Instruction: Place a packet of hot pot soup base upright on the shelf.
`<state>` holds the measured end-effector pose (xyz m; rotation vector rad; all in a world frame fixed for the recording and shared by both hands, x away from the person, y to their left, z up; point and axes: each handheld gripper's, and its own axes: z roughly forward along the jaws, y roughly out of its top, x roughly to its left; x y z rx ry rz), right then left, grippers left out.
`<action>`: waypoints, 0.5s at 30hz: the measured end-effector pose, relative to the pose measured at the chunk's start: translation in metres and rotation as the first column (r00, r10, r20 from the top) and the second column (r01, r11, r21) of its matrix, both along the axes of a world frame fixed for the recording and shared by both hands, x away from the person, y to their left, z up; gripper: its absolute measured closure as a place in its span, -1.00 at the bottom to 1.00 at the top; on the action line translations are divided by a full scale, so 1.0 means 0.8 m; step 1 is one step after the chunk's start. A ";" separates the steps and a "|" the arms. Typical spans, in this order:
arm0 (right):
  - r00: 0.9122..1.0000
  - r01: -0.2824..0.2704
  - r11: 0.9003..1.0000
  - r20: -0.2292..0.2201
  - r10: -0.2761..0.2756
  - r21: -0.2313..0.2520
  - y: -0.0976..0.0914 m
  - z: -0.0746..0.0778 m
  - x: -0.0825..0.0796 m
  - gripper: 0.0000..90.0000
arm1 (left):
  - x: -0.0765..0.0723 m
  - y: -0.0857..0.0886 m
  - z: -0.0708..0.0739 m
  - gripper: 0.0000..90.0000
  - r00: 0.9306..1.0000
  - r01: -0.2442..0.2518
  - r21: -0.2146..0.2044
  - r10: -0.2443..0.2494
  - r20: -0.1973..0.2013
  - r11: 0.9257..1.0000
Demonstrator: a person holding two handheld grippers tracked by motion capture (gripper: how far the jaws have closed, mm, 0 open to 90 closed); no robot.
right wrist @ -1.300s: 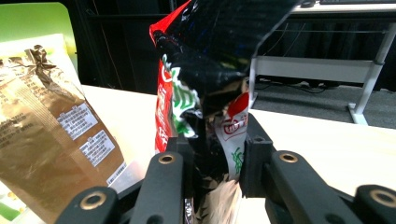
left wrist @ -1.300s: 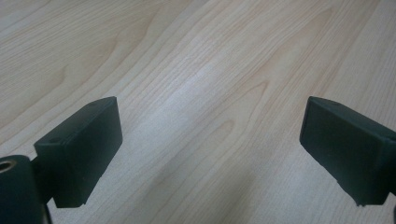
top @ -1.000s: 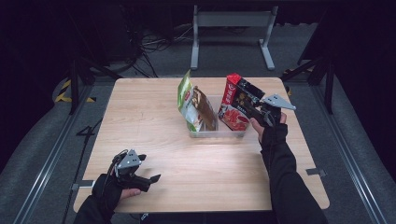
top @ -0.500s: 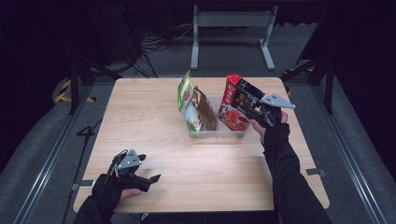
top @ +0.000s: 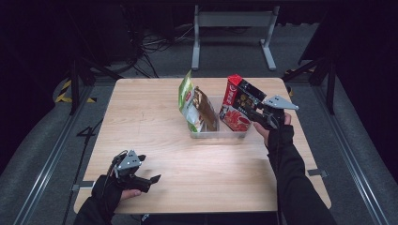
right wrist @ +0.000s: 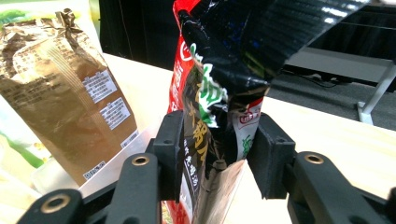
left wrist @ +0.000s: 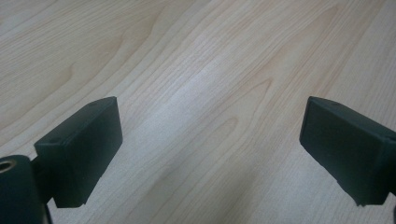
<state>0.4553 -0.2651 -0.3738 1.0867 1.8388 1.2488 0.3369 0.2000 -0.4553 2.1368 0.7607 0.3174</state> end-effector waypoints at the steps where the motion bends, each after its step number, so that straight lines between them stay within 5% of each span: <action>1: 1.000 -0.004 1.000 0.000 0.004 0.001 0.000 0.000 -0.001 0.29 | 0.000 0.000 0.000 -0.85 1.000 0.000 0.000 0.000 -0.001 1.000; 15: 1.000 -0.023 0.999 -0.011 0.023 -0.026 -0.002 0.003 -0.012 0.26 | 0.000 -0.002 -0.001 -0.85 1.000 0.002 0.002 -0.002 -0.006 1.000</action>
